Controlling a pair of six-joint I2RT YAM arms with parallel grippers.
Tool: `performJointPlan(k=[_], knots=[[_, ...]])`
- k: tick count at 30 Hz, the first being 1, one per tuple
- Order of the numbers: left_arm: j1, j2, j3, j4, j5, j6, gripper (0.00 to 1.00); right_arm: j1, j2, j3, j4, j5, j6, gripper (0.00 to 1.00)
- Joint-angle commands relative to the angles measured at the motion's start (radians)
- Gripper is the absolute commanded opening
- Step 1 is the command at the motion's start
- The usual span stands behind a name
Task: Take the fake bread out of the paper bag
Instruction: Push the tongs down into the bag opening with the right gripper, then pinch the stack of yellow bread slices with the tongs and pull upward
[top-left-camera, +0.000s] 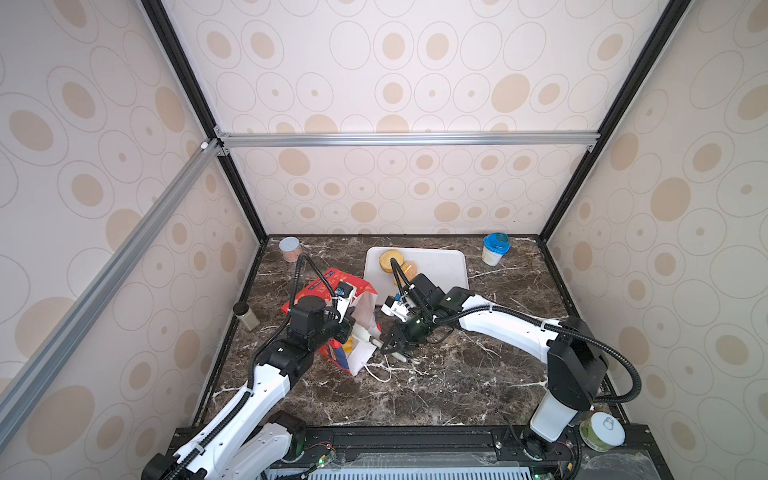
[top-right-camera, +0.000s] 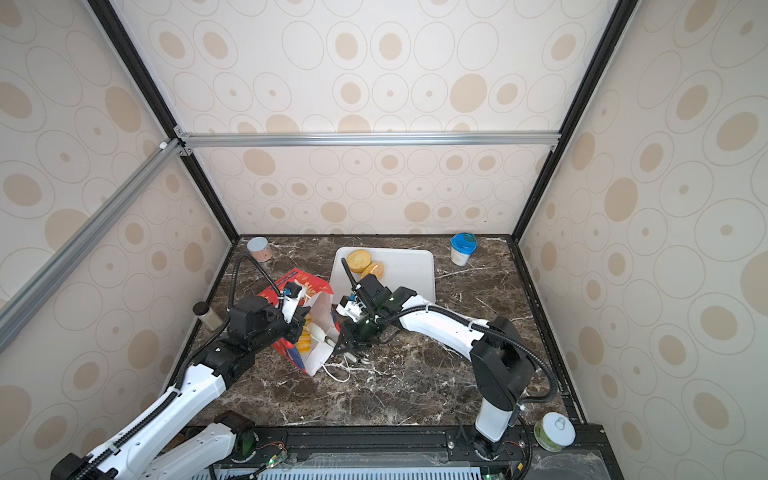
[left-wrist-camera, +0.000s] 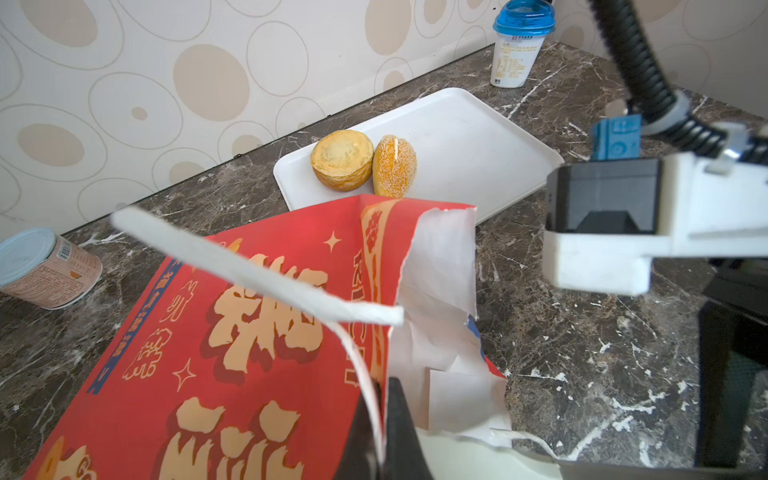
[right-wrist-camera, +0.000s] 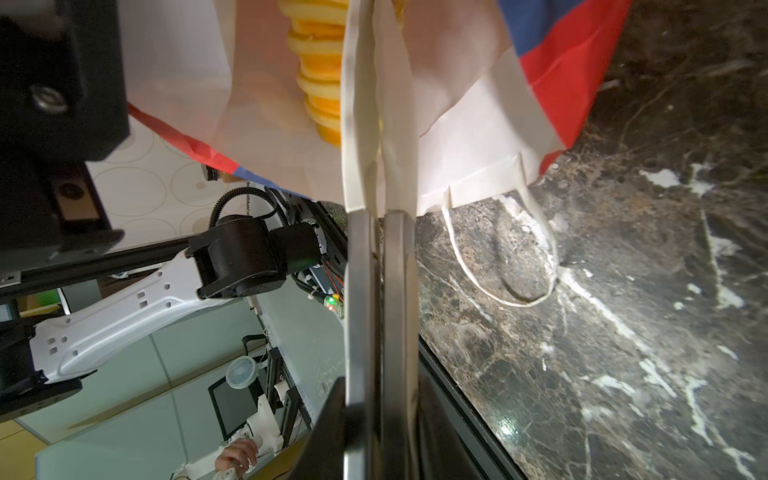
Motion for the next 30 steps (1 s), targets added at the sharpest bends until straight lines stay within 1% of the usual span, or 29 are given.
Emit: performJointPlan(k=[1,6,11,14,20,23,27,30], knots=[[-0.008,-0.011,0.003,0.03,0.009,-0.012,0.0,-0.017,-0.039,-0.007,0.003,0.006,-0.039,0.0],[-0.006,0.03,0.027,0.033,-0.036,-0.063,0.0,-0.035,-0.026,-0.002,-0.014,-0.003,-0.084,0.0],[0.0,0.114,0.093,0.016,-0.108,-0.099,0.0,-0.043,-0.02,0.067,-0.125,-0.017,-0.18,0.0],[0.013,0.147,0.123,0.039,-0.128,-0.122,0.0,-0.052,-0.019,0.091,-0.178,-0.006,-0.225,0.0],[0.066,0.208,0.161,0.082,-0.037,-0.17,0.0,-0.063,-0.007,0.133,-0.24,0.021,-0.285,0.0],[0.083,0.21,0.165,0.095,-0.022,-0.172,0.0,-0.079,0.008,0.158,-0.287,0.053,-0.324,0.0],[0.1,0.196,0.148,0.101,0.002,-0.172,0.0,-0.109,0.034,0.173,-0.265,0.069,-0.33,0.0],[0.106,0.181,0.128,0.1,0.003,-0.186,0.0,-0.111,0.085,0.224,-0.272,0.07,-0.343,0.0]])
